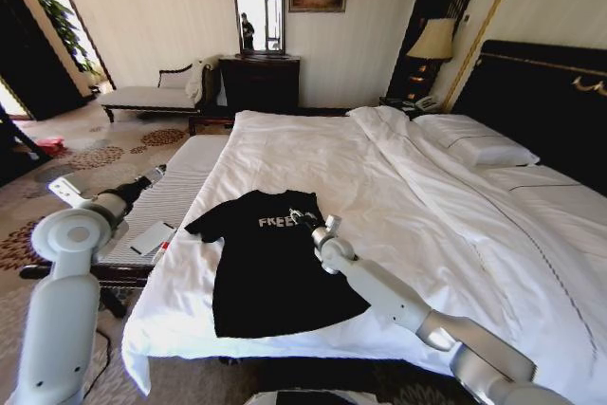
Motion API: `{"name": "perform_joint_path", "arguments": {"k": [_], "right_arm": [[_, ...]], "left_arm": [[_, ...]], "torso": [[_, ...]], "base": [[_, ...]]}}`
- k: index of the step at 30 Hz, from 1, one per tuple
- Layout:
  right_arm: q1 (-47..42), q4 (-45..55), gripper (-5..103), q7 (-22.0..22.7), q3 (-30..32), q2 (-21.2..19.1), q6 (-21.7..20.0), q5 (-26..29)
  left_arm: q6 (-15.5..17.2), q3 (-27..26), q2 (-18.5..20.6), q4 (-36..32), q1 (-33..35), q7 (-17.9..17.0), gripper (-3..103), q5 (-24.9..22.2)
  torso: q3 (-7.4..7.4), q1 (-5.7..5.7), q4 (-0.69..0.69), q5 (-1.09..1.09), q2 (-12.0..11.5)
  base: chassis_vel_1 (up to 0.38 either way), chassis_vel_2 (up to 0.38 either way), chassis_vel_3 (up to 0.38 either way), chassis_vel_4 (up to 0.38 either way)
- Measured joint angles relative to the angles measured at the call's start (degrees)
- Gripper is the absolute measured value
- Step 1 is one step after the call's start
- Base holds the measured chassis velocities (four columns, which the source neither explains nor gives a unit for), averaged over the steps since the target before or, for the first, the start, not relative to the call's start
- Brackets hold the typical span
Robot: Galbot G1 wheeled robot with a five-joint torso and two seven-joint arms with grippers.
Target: Fold the clothes on the bed.
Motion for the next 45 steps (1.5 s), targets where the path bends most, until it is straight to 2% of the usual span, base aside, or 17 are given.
{"name": "perform_joint_path", "arguments": {"k": [1,2,4,7,9,11,12,16,20,23,24,25,30,34,45], "right_arm": [[0.1,-0.3,69,-0.6,-0.1,0.0,0.3,-0.3],[0.1,-0.3,69,-0.6,-0.1,0.0,0.3,-0.3],[0.2,-0.4,80,-1.5,-0.4,-0.4,0.6,-0.5],[0.2,-0.3,85,-1.7,-0.7,-0.5,0.7,-0.4],[0.3,0.1,96,-1.4,-0.5,-0.3,0.8,-0.1],[0.2,0.4,96,-1.0,-0.2,-0.3,0.8,0.1],[0.2,1.6,100,0.4,1.1,-0.6,0.7,0.7],[-0.7,4.4,100,2.9,4.7,-3.2,0.1,1.6],[-2.1,5.8,100,3.3,7.7,-5.9,-0.2,1.5],[-3.8,6.4,100,3.7,9.9,-7.7,-0.6,1.0],[-4.7,6.7,100,4.0,10.8,-8.3,-0.9,0.7],[-4.7,6.7,100,4.0,10.8,-8.3,-0.9,0.7],[-7.3,8.1,100,5.8,13.7,-9.7,-1.8,0.2],[-8.4,8.5,100,6.6,15.1,-10.4,-2.6,-0.1],[-9.5,7.8,100,8.2,16.2,-10.6,-3.4,-0.6]], "left_arm": [[0.0,-0.2,0.1,0.0,0.2,0.0,100,0.0],[0.0,-0.2,0.1,0.0,0.2,0.0,100,0.0],[0.0,-0.7,0.4,-0.1,0.6,0.0,100,-0.1],[0.0,-1.2,0.6,0.0,0.8,0.0,100,-0.2],[0.1,-1.3,0.9,0.1,0.9,0.0,100,-0.5],[0.1,-1.3,1.0,0.3,1.0,0.0,100,-0.6],[0.4,-1.2,1.5,0.9,1.5,-0.1,100,-0.9],[1.2,0.3,2.5,3.1,3.4,-1.4,100,-1.3],[1.3,2.1,1.7,6.8,4.0,-0.7,100,-2.9],[1.3,5.5,0.2,13.5,2.5,-0.5,100,-5.3],[1.3,7.5,-0.6,17.3,1.5,0.3,100,-5.2],[1.3,7.5,-0.6,17.3,1.5,0.3,100,-5.2],[1.3,10.9,-3.8,28.6,-3.6,4.5,100,-2.6],[1.3,10.9,-4.2,32.1,-4.7,6.4,100,-1.5],[1.3,10.9,-3.8,36.4,-6.4,9.3,100,1.8]], "torso": [[0.0,0.0,0.0,0.0,0.0],[0.0,0.0,0.0,0.0,0.0],[0.0,0.0,0.0,-0.01,0.0],[0.0,0.0,-0.01,0.0,0.0],[0.0,0.0,0.0,0.0,0.0],[0.0,0.0,0.0,0.01,0.0],[0.0,0.0,0.01,0.0,0.0],[0.0,0.0,0.01,0.0,0.0],[0.0,-0.01,-0.02,0.02,0.0],[0.0,0.0,-0.02,0.0,0.0],[0.0,0.0,-0.02,0.0,0.0],[0.0,0.0,-0.02,0.0,0.0],[0.0,0.0,-0.02,0.01,0.0],[0.0,0.01,0.0,0.01,0.0],[0.0,0.01,0.01,0.0,0.0]], "base": [[0.0,0.0,0.0,0.0],[0.0,0.0,0.0,0.0],[0.0,0.0,0.0,0.0],[0.0,0.0,0.0,0.0],[0.0,0.0,0.0,0.0],[0.0,0.0,0.0,0.0],[0.0,0.0,0.0,0.0],[0.0,0.0,0.0,0.0],[0.0,0.0,0.0,0.0],[0.0,0.0,0.0,0.0],[0.0,0.0,0.0,0.0],[0.0,0.0,0.0,0.0],[0.0,0.0,0.0,0.0],[0.0,0.0,0.0,0.0],[0.0,0.0,0.0,0.0]]}}
